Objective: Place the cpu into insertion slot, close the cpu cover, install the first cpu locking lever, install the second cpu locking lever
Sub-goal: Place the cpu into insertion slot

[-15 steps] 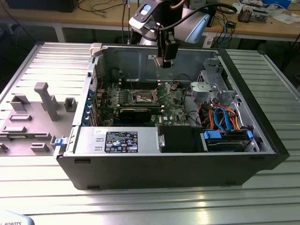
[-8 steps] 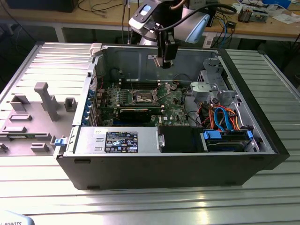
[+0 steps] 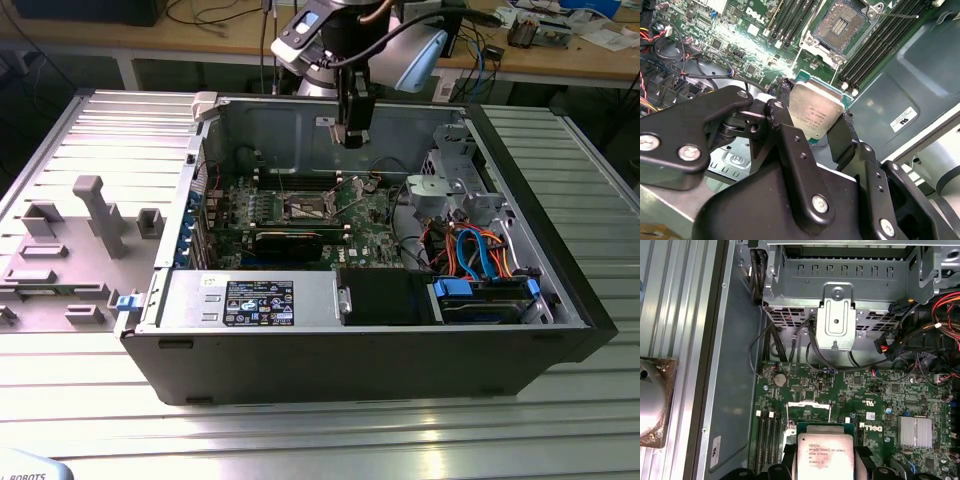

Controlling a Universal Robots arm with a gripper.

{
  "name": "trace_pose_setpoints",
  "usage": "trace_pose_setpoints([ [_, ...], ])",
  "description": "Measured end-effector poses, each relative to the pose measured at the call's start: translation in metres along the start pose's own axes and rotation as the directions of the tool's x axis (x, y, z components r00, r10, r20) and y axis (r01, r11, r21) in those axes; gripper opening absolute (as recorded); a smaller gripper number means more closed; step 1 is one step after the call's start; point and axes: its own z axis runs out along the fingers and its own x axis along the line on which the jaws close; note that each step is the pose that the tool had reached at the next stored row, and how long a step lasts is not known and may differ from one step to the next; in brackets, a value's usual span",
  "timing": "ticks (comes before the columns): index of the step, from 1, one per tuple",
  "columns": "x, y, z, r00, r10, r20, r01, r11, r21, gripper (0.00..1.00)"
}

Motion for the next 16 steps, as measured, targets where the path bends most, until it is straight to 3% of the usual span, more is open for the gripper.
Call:
trace_pose_setpoints([
  [16, -0.0002, -0.0010, 0.0086, 1.0000, 0.003, 0.0003, -0.003, 1.0000, 0.0000, 0.54],
])
